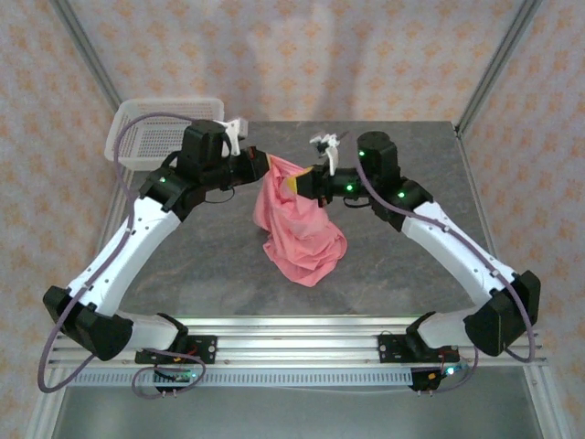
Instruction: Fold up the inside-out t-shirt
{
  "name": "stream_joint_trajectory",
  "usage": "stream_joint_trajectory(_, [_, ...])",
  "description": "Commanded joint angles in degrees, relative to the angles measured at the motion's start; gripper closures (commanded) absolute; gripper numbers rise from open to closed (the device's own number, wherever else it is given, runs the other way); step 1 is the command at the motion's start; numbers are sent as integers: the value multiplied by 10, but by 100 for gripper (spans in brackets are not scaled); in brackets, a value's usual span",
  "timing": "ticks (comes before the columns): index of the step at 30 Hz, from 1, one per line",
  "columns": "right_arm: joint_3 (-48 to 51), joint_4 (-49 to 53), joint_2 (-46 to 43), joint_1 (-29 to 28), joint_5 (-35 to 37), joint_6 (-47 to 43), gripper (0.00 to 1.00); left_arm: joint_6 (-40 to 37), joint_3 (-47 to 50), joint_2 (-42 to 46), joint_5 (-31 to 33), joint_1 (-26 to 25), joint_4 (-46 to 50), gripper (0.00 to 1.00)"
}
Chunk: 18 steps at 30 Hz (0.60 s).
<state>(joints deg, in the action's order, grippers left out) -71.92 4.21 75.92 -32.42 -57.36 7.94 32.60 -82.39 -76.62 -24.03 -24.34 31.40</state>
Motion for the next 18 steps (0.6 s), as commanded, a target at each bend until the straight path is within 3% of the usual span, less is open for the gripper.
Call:
stream_joint_trajectory(1, [28, -188, -35, 4, -66, 184, 100, -1, 55, -6, 62, 10, -39, 78])
stream_joint_trajectory(4, [46, -180, -43, 9, -37, 168, 100, 0, 58, 17, 67, 12, -45, 53])
stream_joint_trajectory(6, [60, -176, -47, 11, -17, 160, 100, -10, 51, 40, 69, 16, -34, 47])
stream_joint_trajectory(10, [75, -152, -54, 14, 2, 130, 100, -42, 36, 99, 81, 19, 13, 46])
stream_joint_trajectory(16, [62, -89, -51, 15, -18, 84, 100, -56, 42, 136, -10, 11, 37, 51])
stream_joint_trajectory(18, [58, -83, -48, 15, -21, 81, 100, -77, 43, 130, -20, -4, 49, 57])
